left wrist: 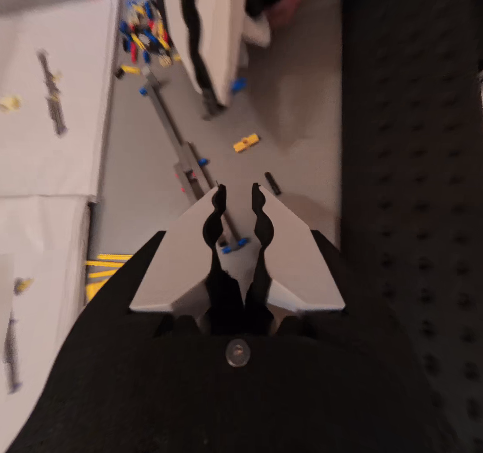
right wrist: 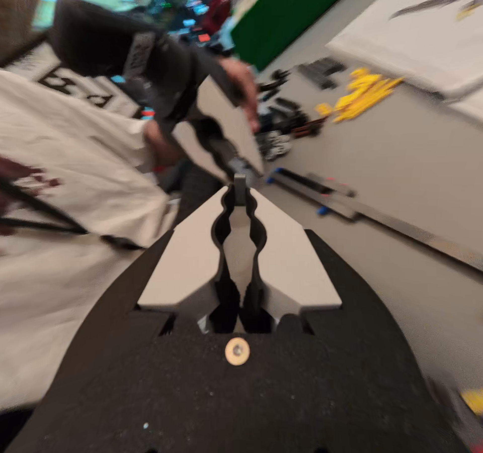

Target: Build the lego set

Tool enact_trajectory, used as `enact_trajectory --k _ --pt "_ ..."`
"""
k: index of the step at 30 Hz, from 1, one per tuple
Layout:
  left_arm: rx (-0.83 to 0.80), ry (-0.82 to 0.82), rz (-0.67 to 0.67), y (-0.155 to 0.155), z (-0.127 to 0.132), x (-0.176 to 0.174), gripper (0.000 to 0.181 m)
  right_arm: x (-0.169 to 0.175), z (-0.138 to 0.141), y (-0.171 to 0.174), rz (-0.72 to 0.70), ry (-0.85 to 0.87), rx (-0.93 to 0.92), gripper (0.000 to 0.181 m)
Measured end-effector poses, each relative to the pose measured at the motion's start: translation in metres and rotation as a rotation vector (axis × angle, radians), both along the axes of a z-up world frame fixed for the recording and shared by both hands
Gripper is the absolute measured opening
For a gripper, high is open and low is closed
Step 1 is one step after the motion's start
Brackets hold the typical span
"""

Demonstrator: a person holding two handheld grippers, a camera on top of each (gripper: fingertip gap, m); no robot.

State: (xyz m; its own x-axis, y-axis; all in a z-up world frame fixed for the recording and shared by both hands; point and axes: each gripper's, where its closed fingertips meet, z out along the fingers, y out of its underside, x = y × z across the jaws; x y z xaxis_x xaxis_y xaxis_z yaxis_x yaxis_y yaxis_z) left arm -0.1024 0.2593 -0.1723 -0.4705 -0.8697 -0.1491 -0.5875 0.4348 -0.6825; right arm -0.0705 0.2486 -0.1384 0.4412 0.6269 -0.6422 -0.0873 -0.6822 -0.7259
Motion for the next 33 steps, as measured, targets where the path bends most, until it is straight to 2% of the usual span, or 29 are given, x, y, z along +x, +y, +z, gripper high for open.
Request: enact_trajectory --k 2,3,4,6,10,14,17,21,23,25,27,29,33 --pt "-0.056 0.044 0.014 -0.017 -0.014 -0.005 0.015 0.022 -0.013 0.015 -0.200 -0.186 0.080 0.007" --pt "-0.097 0.053 0.021 -0.025 -0.018 -0.006 0.013 0.032 -0.012 0.022 -0.306 -0.225 0.135 0.007" --pt "-0.135 0.075 0.031 -0.031 -0.021 -0.008 0.014 0.038 -0.009 0.025 -0.390 -0.220 0.171 0.007" --pt "-0.180 0.105 0.077 -0.034 -0.025 -0.010 0.018 0.044 -0.005 0.025 -0.468 -0.223 0.177 0.007" --pt "-0.159 0.093 0.182 -0.025 -0.031 -0.006 0.020 0.051 -0.003 0.021 -0.512 -0.405 0.304 0.007" --pt "-0.140 0.137 0.195 -0.028 -0.041 -0.007 0.019 0.046 -0.004 0.021 -0.488 -0.370 0.290 0.007" --pt "-0.119 0.112 0.227 -0.026 -0.042 -0.004 0.004 0.048 -0.004 0.021 -0.488 -0.342 0.288 0.007" --pt "-0.136 0.083 0.278 -0.023 -0.042 0.005 0.004 0.054 -0.008 0.024 -0.524 -0.438 0.326 0.007" --pt "-0.146 0.010 0.317 -0.016 -0.035 0.013 0.004 0.058 -0.009 0.025 -0.551 -0.536 0.360 0.007" --pt "-0.246 -0.108 0.367 -0.006 -0.010 0.026 0.004 0.058 -0.003 0.028 -0.590 -0.600 0.409 0.007" --pt "-0.378 -0.226 0.377 0.003 0.023 0.040 0.003 0.049 0.008 0.031 -0.619 -0.562 0.446 0.007" --pt "-0.451 -0.270 0.384 0.013 0.041 0.049 0.003 0.045 0.015 0.037 -0.674 -0.544 0.454 0.007" --pt "-0.562 -0.320 0.402 0.025 0.050 0.057 0.003 0.045 0.016 0.045 -0.713 -0.700 0.529 0.007"
